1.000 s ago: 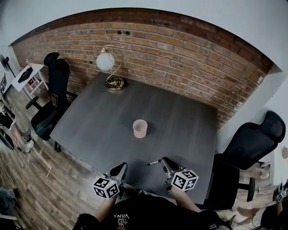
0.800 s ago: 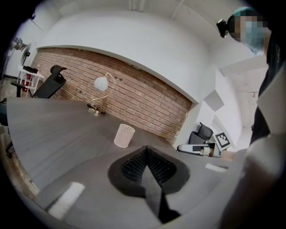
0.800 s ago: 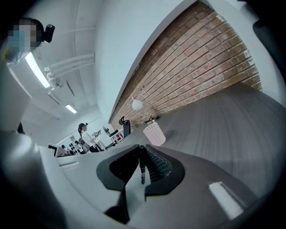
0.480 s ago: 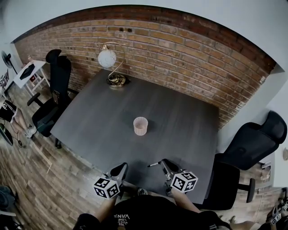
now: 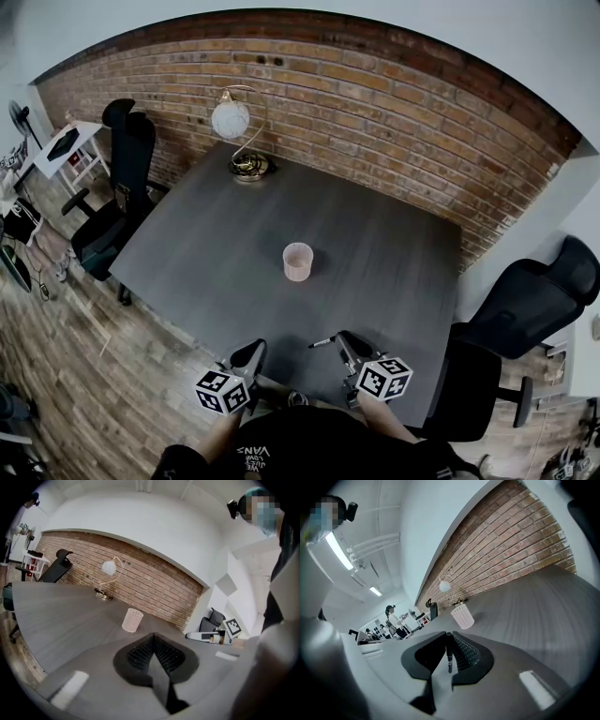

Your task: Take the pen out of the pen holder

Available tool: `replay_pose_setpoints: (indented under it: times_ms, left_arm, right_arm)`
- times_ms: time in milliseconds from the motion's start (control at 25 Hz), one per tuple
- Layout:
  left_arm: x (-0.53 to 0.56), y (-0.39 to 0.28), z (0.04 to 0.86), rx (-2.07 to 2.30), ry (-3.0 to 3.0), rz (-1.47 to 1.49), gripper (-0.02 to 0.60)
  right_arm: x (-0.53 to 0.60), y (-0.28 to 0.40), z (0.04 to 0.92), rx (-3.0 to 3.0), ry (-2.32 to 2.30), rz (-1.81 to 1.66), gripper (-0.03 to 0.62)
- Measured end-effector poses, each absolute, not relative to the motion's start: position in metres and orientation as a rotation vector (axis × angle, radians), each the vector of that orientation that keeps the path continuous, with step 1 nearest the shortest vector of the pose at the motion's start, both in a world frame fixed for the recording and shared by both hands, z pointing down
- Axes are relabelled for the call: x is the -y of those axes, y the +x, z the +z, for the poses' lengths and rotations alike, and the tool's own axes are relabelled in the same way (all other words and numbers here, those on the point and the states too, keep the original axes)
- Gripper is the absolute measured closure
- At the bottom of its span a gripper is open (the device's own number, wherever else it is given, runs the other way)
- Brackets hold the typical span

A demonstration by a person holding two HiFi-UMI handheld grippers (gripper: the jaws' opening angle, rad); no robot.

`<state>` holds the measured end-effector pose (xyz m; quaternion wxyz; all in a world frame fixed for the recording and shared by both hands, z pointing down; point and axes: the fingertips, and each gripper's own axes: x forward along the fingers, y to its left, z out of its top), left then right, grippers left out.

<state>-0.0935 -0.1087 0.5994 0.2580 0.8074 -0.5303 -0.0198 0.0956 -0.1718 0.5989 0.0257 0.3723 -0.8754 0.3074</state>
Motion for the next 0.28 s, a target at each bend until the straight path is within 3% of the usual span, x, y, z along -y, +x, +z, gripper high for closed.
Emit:
replay_pose_setpoints:
  times_ms: [280]
  left_arm:
    - [0.1137,-0.0951,0.5939,1.435,2.196,-0.049,0.529]
  right_arm:
    - [0.1769,0.0915,0.5941,2.706,1.144,0.935,0.549]
